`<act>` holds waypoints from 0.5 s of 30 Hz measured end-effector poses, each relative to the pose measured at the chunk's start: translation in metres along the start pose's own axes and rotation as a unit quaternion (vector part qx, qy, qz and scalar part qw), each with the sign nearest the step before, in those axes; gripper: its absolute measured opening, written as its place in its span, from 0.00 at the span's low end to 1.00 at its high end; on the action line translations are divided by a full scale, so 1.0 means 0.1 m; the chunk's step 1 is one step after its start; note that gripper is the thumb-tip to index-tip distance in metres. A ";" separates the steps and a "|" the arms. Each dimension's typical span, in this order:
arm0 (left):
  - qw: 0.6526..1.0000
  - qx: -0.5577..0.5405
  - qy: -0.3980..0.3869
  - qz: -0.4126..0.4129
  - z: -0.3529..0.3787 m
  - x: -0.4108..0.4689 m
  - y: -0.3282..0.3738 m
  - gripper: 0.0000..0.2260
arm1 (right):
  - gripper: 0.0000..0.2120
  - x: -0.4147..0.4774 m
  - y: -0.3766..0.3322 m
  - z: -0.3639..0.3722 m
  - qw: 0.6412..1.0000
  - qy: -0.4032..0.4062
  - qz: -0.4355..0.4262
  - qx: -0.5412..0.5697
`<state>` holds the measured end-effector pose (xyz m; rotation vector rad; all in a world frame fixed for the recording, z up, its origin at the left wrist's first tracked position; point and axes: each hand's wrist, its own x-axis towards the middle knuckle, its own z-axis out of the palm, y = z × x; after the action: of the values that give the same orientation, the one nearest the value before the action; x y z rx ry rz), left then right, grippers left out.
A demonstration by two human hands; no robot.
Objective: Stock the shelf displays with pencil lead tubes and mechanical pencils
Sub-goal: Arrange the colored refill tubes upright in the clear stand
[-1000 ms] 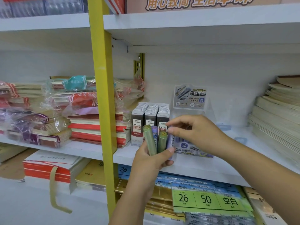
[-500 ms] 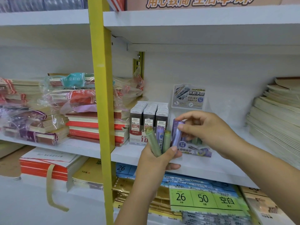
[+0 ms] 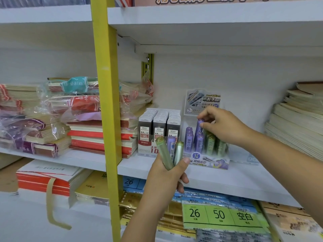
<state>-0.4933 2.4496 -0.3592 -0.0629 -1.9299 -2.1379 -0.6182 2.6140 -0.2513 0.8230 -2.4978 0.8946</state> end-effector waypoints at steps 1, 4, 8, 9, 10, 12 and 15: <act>1.000 0.000 -0.002 0.000 0.00 0.00 0.00 0.16 | 0.07 0.01 0.01 0.01 1.000 -0.008 0.002 -0.004; 1.000 0.001 -0.011 0.000 -0.01 0.01 0.00 0.16 | 0.07 0.04 0.03 0.00 1.000 -0.019 0.008 -0.011; 1.000 0.004 -0.020 -0.001 -0.01 0.00 0.00 0.16 | 0.10 0.05 0.05 0.00 0.999 -0.036 0.008 -0.025; 1.000 0.004 -0.020 -0.002 -0.01 0.00 0.01 0.16 | 0.10 0.05 0.06 0.00 0.999 -0.045 0.002 -0.023; 1.000 0.005 -0.021 -0.004 -0.02 0.00 0.01 0.16 | 0.10 0.04 0.07 0.01 0.998 -0.057 -0.003 -0.027; 1.000 0.007 -0.025 -0.001 -0.02 0.00 0.01 0.15 | 0.07 0.05 0.06 0.00 0.993 -0.090 -0.001 -0.073; 1.000 0.010 -0.027 -0.001 -0.03 -0.01 0.01 0.14 | 0.10 0.07 0.02 -0.02 0.982 -0.130 0.005 -0.136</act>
<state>-0.4912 2.4465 -0.3587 -0.1175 -1.9810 -2.1394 -0.6241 2.6135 -0.2471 0.8800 -2.7678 0.4544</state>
